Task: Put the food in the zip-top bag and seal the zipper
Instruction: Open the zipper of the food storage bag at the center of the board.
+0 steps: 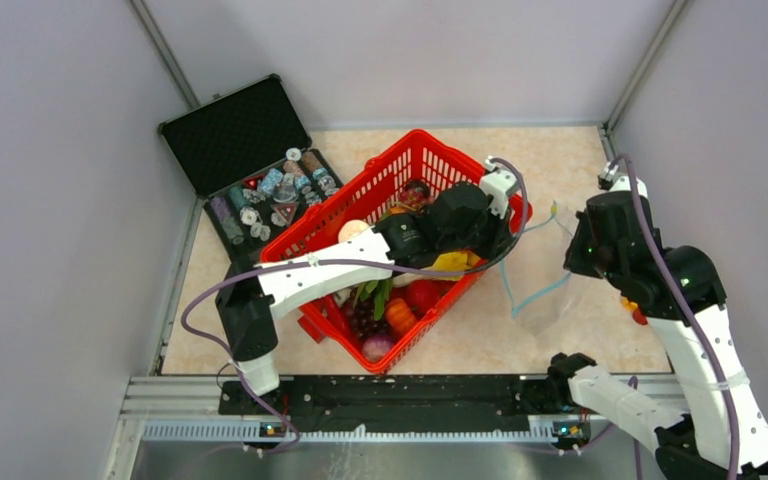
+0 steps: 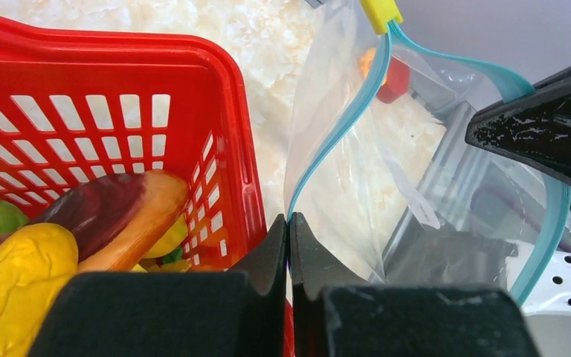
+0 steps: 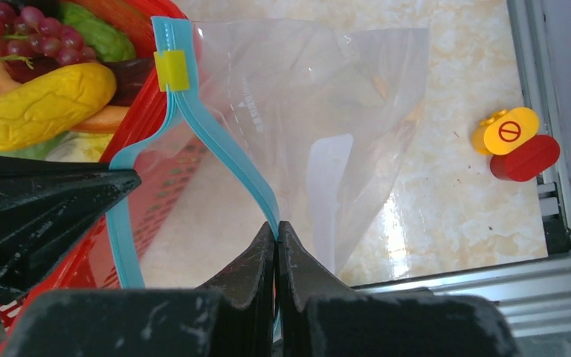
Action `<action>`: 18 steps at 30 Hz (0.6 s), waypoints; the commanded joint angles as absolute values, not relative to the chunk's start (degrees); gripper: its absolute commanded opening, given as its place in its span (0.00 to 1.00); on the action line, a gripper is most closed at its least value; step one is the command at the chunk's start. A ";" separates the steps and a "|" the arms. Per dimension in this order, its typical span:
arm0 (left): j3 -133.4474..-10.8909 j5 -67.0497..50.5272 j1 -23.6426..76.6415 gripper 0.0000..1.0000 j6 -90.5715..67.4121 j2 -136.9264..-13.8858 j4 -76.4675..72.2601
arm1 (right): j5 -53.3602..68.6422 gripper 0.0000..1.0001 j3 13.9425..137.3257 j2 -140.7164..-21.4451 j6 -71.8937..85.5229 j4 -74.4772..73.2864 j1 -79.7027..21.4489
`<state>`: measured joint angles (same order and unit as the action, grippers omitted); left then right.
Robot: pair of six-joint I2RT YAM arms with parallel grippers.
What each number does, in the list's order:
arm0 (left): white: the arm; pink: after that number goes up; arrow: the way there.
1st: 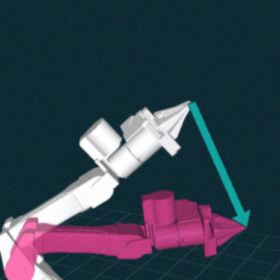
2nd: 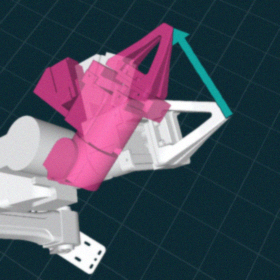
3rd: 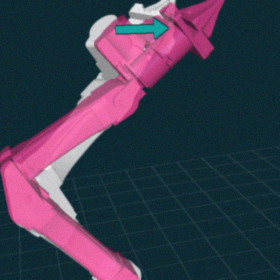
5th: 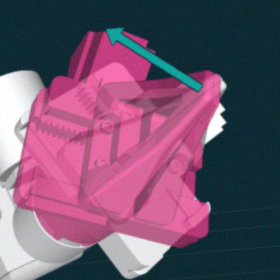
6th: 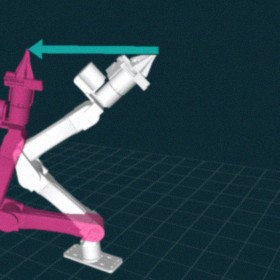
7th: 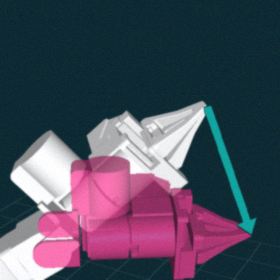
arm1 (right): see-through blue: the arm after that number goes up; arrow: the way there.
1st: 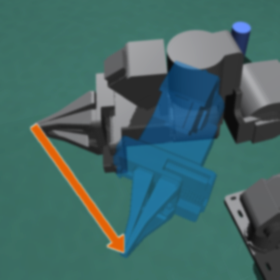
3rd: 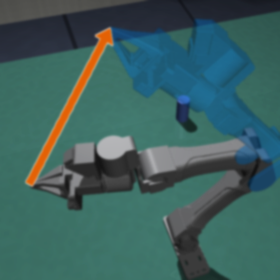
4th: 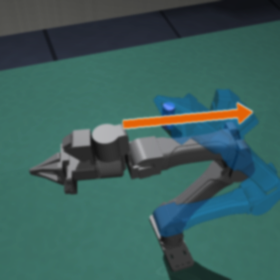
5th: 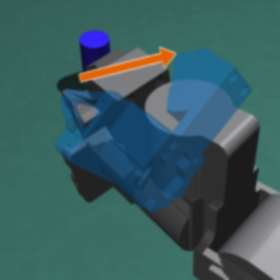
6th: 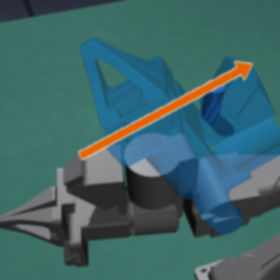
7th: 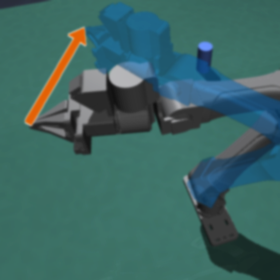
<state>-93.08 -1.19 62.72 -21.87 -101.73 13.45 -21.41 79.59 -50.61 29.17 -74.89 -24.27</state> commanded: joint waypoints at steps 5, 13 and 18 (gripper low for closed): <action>-96.32 -6.07 61.97 0.22 -20.32 -102.22 14.47 | -23.15 0.00 75.31 -51.41 28.62 -73.80 -24.79; -94.61 -11.63 61.92 0.62 -20.61 -99.87 12.82 | -22.68 0.00 71.88 -52.30 29.87 -68.93 -24.81; -92.69 -13.64 61.90 0.75 -19.95 -96.04 10.73 | -21.71 0.00 71.80 -51.90 30.05 -67.27 -24.79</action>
